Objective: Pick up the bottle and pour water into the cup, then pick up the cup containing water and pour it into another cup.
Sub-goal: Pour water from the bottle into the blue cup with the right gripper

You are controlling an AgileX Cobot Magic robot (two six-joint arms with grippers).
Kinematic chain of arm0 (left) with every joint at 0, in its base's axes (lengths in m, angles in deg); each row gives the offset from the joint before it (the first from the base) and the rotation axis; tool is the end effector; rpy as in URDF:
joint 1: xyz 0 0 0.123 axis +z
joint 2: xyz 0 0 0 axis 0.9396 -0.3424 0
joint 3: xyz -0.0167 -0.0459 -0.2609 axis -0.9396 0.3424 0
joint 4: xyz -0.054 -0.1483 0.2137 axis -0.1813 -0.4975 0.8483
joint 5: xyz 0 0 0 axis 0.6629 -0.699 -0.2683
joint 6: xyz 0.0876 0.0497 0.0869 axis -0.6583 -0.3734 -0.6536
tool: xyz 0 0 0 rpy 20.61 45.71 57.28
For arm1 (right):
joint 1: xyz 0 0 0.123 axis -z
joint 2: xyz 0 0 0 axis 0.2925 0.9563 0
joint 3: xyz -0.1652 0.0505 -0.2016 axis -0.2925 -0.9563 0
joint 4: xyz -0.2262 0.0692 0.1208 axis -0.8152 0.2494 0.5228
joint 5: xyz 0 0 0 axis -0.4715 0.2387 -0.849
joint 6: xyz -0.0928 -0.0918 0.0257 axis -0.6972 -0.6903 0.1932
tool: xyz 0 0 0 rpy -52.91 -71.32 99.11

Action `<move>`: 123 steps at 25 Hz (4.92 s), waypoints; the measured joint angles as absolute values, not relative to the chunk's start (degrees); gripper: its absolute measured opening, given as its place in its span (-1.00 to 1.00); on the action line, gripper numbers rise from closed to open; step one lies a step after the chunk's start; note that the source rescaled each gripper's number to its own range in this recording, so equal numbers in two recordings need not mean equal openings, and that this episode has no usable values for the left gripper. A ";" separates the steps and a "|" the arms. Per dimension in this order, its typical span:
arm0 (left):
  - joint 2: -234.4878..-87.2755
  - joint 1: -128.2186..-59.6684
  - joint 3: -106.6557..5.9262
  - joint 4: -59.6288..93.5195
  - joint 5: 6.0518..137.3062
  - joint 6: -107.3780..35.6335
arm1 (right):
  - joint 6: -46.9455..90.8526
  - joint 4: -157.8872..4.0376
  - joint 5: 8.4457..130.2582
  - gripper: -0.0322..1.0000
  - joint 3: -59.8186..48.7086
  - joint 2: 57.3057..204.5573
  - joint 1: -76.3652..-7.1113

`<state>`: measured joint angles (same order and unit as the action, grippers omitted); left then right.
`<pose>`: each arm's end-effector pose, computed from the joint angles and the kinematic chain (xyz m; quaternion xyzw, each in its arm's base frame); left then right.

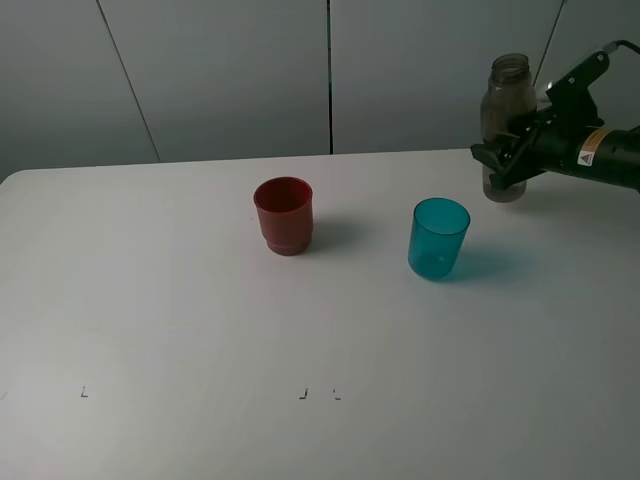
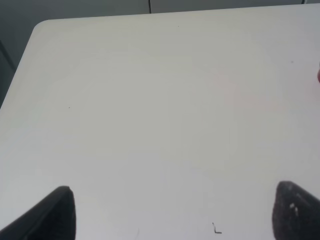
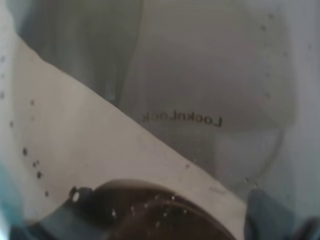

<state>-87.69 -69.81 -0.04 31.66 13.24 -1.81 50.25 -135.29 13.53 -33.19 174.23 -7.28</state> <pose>0.0618 0.0026 0.2653 -0.0019 0.8571 0.0114 0.5150 0.4126 0.0050 0.0783 -0.3258 0.7539 0.0365 0.5693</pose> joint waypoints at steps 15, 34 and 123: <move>-87.69 -69.81 -0.04 31.66 13.24 -1.81 | 22.44 -138.20 12.56 -0.94 -36.15 174.23 -7.28; -87.69 -69.81 -0.04 31.66 13.24 -1.81 | 2.67 -139.61 12.56 -0.94 -36.31 174.23 -7.28; -87.69 -69.81 -0.04 31.66 13.24 -2.20 | -27.23 -133.84 9.54 -0.94 -36.31 174.23 -8.94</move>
<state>-87.69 -69.81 -0.04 31.66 13.24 -2.20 -27.23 -133.84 9.54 -36.31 174.23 -8.94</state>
